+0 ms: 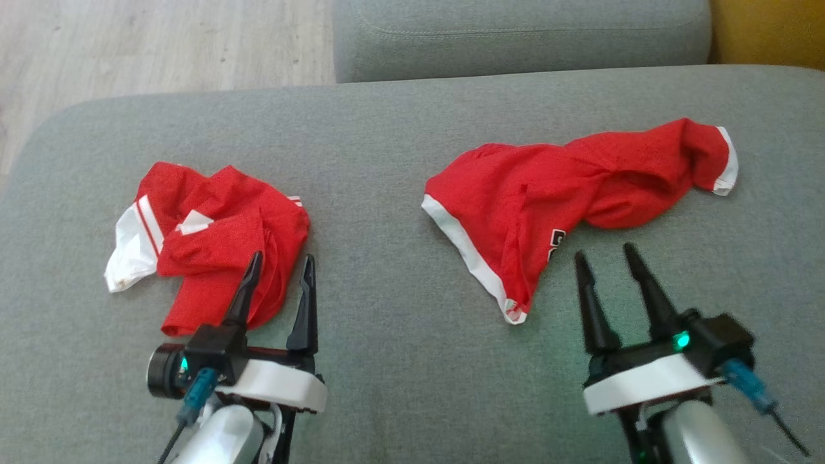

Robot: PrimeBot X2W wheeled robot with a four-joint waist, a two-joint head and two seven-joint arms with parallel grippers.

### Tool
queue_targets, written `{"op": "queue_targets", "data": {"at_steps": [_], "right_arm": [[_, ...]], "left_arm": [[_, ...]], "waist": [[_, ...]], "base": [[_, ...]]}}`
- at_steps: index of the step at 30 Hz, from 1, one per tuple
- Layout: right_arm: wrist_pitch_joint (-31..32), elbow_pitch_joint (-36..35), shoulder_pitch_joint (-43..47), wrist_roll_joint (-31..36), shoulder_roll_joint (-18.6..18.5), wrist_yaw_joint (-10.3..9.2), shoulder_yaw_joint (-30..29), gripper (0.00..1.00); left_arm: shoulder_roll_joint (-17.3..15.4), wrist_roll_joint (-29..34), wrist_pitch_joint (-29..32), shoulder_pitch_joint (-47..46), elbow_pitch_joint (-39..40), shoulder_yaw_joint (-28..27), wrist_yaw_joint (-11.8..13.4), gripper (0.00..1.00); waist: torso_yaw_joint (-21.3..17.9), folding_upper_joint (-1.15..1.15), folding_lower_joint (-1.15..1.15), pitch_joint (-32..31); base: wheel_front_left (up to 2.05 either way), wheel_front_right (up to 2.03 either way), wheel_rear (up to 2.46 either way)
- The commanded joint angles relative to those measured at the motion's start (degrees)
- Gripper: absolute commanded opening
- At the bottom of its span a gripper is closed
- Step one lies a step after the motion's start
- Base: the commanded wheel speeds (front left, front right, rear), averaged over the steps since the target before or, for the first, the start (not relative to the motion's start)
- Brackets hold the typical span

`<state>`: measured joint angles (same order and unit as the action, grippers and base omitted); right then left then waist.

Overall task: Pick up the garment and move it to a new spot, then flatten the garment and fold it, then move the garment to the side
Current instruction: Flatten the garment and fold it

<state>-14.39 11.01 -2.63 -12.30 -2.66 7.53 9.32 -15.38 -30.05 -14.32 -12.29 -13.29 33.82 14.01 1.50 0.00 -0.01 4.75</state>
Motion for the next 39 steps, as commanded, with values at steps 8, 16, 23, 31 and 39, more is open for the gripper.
{"op": "queue_targets", "data": {"at_steps": [8,16,23,31,39], "right_arm": [[1.65,11.09,-3.85,3.31,-0.21,-0.04,6.87,1.00],[5.23,19.72,-8.58,2.88,-0.21,-0.04,8.70,1.00],[4.95,24.03,-10.81,1.61,-0.21,-0.04,7.60,0.97],[2.58,26.78,-11.46,-1.29,-0.21,-0.04,5.92,0.00],[0.40,26.95,-10.08,-1.09,-0.21,-0.04,0.58,0.00]], "left_arm": [[1.70,2.86,-0.67,-1.56,-0.52,-3.27,-2.26,1.00],[3.06,4.06,-0.67,-2.71,-2.00,-4.08,-3.44,1.00],[4.02,5.08,-0.67,-3.03,-2.92,-4.86,-4.27,1.00],[4.45,5.90,-0.68,-2.43,-3.62,-6.00,-4.84,1.00],[5.02,6.40,-0.68,-1.64,-3.88,-6.68,-5.27,1.00]], "waist": [[2.65,0.00,0.01,1.10],[5.59,0.00,0.01,3.08],[6.71,0.00,0.01,3.80],[4.06,0.00,0.01,2.50],[-0.32,0.00,0.01,0.77]], "base": [[0.00,0.00,0.00],[0.00,0.00,0.00],[0.00,0.00,0.00],[0.00,0.00,0.00],[0.00,0.00,0.00]]}}
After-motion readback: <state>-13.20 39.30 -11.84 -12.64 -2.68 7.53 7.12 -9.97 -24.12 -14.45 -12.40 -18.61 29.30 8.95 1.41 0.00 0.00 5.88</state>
